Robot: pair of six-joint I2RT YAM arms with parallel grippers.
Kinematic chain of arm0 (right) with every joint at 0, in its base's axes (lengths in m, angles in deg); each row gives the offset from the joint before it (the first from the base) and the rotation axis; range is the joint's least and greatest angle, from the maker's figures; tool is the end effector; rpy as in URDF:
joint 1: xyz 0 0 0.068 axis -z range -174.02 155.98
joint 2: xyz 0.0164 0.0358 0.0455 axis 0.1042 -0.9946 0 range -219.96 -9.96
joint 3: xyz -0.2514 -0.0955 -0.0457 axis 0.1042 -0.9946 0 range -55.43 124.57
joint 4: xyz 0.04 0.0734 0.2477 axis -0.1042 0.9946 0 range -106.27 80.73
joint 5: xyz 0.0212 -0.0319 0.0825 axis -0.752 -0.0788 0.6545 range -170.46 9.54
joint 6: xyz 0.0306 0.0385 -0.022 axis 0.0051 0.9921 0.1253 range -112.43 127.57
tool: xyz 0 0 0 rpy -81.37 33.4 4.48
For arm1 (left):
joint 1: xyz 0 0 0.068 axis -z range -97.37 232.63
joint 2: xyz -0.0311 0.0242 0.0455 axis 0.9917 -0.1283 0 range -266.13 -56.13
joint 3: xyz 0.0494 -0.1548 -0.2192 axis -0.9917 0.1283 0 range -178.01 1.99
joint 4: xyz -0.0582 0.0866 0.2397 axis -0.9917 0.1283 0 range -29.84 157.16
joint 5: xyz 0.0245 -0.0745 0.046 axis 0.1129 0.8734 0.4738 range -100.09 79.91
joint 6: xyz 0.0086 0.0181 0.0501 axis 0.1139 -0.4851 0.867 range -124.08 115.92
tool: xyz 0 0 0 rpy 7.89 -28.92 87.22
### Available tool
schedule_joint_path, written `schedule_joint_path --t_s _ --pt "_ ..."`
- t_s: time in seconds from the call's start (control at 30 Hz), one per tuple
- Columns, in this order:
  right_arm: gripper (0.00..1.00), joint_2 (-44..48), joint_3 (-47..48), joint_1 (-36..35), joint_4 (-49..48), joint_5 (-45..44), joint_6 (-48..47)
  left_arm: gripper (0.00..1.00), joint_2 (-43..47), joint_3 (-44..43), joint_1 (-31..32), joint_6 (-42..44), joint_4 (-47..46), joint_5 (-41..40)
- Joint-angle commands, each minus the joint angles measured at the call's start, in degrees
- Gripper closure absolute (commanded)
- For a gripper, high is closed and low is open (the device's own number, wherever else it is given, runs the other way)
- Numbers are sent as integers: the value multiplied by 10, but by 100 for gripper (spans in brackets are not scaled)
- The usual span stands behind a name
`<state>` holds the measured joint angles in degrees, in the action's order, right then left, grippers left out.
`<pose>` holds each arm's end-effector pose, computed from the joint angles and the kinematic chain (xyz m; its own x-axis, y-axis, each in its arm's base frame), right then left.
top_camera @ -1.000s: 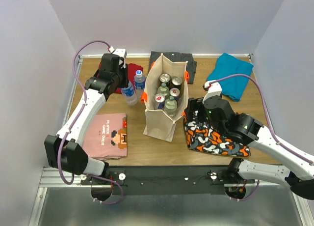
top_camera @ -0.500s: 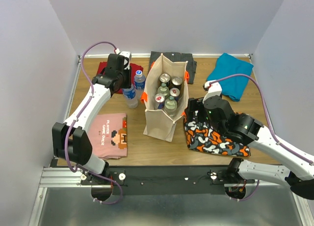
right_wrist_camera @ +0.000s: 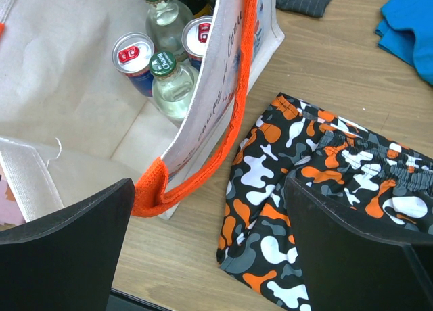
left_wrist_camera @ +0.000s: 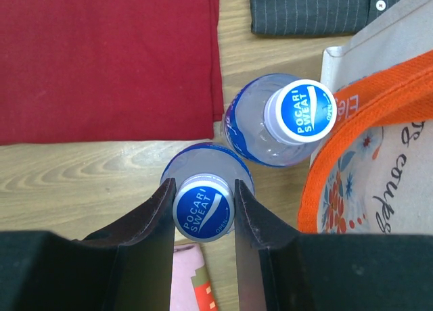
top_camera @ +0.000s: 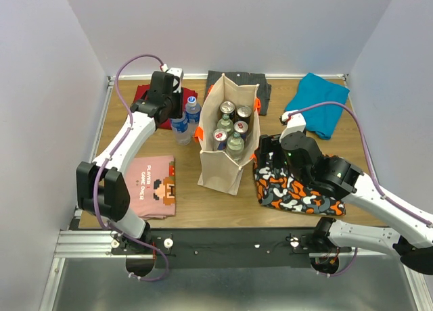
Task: Take the beverage out of the canvas bag
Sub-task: Place the drink at the center of the board.
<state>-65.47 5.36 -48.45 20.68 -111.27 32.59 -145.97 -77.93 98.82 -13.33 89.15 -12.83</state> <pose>0.1300 0.1504 0.3586 -0.4650 -0.0258 -0.8849 -0.2742 0.9546 0.1162 0.3426 -0.0976 0.3256 -0.6343 0.0170 -0.7729 0.1427 0.9852 -0.0954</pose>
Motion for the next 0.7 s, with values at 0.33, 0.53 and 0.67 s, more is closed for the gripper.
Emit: schedule_joint_path --t_s 0.33,0.53,0.67 --pt "0 -5 -10 -4 -1 -22 -8 65 -7 -45 -2 13 -46 -18" --pt "0 -5 -9 -5 -2 -24 -9 42 -2 -44 -3 10 -42 -17" --pt "0 -3 -9 -4 -1 -24 -10 36 5 -41 -2 9 -43 -16"
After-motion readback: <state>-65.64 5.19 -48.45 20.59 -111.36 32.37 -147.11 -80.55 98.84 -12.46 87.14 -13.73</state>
